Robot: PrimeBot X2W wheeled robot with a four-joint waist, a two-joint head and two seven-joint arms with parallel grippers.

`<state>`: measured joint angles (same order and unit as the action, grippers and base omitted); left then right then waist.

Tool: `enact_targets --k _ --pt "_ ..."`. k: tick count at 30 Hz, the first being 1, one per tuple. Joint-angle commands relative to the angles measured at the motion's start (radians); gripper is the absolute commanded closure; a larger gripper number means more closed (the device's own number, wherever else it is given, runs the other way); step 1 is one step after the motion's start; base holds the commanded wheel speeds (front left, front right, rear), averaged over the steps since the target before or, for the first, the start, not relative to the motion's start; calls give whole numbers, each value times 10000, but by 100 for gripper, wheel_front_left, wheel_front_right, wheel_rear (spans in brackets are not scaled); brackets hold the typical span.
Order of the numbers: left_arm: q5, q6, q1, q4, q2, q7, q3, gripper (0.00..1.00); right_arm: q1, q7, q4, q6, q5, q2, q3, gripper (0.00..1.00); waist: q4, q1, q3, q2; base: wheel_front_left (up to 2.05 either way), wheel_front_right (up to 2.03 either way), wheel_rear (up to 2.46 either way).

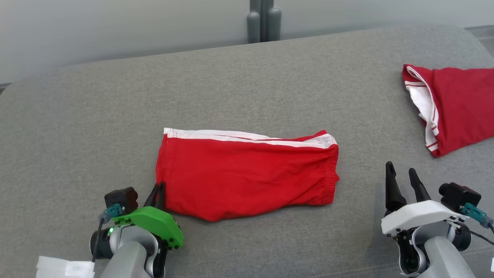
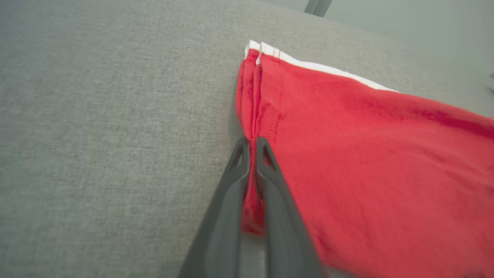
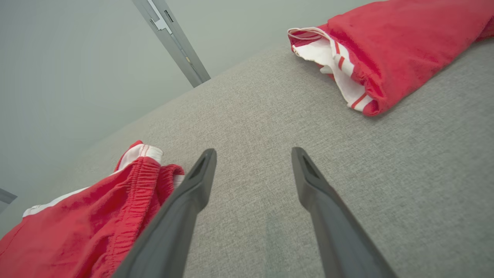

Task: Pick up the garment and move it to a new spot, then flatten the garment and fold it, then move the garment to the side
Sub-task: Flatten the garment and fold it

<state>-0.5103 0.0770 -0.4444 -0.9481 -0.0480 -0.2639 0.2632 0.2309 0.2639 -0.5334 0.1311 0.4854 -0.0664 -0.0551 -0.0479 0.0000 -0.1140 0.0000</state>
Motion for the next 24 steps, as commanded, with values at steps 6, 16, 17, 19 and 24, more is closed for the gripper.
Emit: enact_targets --k 6,16,17,19,24 --pt "-291 -344 793 656 -60 6 39 100 -37 -2 32 -10 -126 -10 299 0 1164 0 313 0 0 0 0" --pt "1125 -594 1451 2827 -57 6 -436 0 193 -2 208 -10 -306 -62 1049 0 1645 0 196 0 0 0 0" --pt "1257 -592 1539 3090 -53 6 -512 0 207 -2 197 -10 -307 -55 1163 0 1691 0 173 0 0 0 0" --pt "1391 -563 1757 3511 -52 4 -661 0 218 -2 73 -10 -198 -22 1361 0 1800 0 129 0 0 0 0" --pt "1731 -451 2022 4331 -53 4 -928 0 432 -2 -418 -10 -243 6 1549 0 2157 0 19 0 0 0 0"
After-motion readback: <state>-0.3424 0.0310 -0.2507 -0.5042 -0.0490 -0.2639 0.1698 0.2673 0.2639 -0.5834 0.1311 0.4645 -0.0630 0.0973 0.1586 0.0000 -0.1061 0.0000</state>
